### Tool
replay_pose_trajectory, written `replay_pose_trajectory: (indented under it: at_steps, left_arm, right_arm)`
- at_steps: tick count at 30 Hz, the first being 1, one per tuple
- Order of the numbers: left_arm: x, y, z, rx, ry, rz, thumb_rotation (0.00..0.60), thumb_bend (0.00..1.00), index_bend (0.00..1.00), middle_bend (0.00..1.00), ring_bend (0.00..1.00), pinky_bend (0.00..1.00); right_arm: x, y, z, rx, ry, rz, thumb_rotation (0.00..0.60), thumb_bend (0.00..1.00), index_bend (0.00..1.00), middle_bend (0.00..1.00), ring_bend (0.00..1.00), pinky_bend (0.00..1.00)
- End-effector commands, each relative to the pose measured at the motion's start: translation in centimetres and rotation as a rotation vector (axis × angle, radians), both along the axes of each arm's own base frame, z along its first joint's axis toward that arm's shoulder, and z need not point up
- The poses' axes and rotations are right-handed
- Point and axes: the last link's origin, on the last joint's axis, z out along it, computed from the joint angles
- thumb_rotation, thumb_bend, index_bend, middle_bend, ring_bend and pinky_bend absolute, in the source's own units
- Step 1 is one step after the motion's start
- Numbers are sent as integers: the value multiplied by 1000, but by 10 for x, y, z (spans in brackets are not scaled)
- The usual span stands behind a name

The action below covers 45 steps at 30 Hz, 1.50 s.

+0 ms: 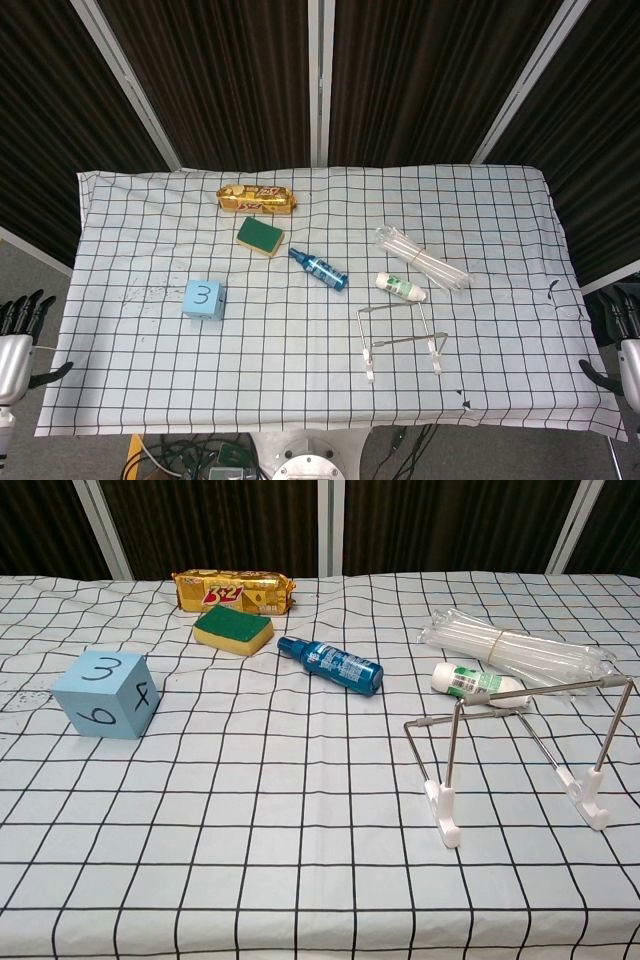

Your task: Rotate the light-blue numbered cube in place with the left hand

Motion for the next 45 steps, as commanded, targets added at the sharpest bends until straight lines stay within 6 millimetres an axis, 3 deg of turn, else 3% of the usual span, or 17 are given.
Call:
replay_pose_trajectory:
  at_steps: [1,19,25,29,32,36,39,42,45]
  left_arm:
    - [-2,0,-1,-4,1,3,600,0,84,0,0,37]
    - [13,10,-3,-35,-37,-42,600,1,84,0,0,53]
    - [20,10,-8,-69,-32,-49,600,57,84,19,0,149]
    - [24,9,-10,-93,-7,-54,600,77,84,84,33,217]
    - [26,8,-11,-98,-5,-51,600,96,84,156,125,306]
    - [29,6,-18,-150,-27,-21,600,154,89,462,482,573]
    - [38,5,-28,-213,-53,-23,600,245,128,678,683,690]
    - [50,8,-39,-256,-49,-60,600,364,159,789,781,744]
    - [64,14,-50,-300,-34,-95,600,403,168,808,802,754]
  right_arm:
    - [-1,0,0,-1,1,-5,600,88,0,0,0,0]
    - [1,-2,6,-12,-13,5,600,94,0,0,0,0]
    - [1,-3,16,-33,-14,17,600,94,0,0,0,0]
    - [3,-2,19,-38,-20,23,600,93,0,0,0,0]
    - [4,-3,20,-33,-23,23,600,93,0,0,0,0]
    - [6,-5,21,-28,-23,26,600,93,0,0,0,0]
    - [7,-6,22,-27,-25,28,600,94,0,0,0,0]
    - [9,-7,23,-24,-22,32,600,93,0,0,0,0]
    - [11,-7,24,-22,-20,36,600,94,0,0,0,0]
